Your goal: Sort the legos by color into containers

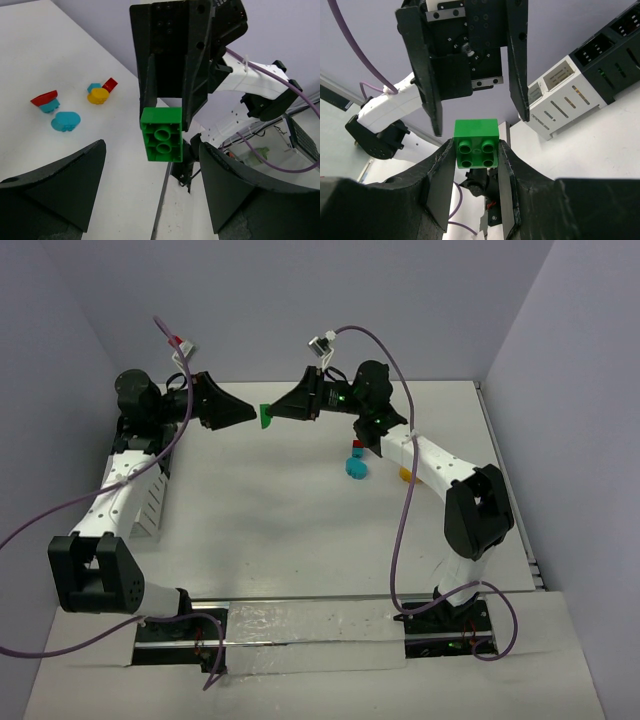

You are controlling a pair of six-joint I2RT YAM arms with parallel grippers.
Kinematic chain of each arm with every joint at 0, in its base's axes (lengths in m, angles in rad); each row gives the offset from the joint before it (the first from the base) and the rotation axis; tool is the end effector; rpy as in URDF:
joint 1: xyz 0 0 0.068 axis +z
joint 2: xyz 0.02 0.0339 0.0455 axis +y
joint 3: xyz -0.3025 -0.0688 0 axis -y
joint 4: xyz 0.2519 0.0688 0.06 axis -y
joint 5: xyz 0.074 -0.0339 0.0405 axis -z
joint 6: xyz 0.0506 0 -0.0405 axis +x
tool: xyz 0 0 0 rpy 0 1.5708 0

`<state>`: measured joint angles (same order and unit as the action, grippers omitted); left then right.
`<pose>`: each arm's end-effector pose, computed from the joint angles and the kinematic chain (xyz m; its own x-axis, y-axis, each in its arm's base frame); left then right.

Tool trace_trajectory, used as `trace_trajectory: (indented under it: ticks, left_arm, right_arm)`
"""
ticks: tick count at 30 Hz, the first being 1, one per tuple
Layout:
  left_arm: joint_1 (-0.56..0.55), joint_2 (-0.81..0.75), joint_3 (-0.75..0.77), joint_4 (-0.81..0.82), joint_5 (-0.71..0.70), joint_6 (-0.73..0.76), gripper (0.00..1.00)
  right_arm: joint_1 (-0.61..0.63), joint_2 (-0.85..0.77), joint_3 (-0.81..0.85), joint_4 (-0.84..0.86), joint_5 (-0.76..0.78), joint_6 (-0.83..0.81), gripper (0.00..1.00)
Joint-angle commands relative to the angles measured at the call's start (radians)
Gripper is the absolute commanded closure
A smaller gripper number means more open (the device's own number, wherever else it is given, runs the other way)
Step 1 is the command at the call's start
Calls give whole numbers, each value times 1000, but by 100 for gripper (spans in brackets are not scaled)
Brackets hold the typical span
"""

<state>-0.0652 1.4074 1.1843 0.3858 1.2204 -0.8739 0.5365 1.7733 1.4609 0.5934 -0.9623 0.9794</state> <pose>0.3161 -0.0683 0.4296 -0.6226 -0.2231 -0.7500 0.7319 0.1730 -0.6591 0.3551 0.2595 0.4180 -0.6722 0.1524 -0.7246 -0.7385 -0.0684 0.6707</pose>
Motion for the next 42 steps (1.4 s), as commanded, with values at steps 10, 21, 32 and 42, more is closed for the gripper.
trace_trajectory:
  ticks: [10, 21, 32, 42]
  left_arm:
    - [-52, 16, 7, 97, 6, -57, 21]
    - [-61, 19, 22, 41, 13, -2, 79]
    - [177, -38, 66, -369, -60, 359, 100]
    - [464, 68, 284, -848, -651, 927, 100]
  right_arm:
    - [18, 3, 24, 74, -21, -1, 100]
    - [22, 5, 28, 62, -22, -12, 100]
    - [-79, -46, 24, -201, 22, -205, 13]
    - [-150, -144, -23, -677, 235, -724, 8]
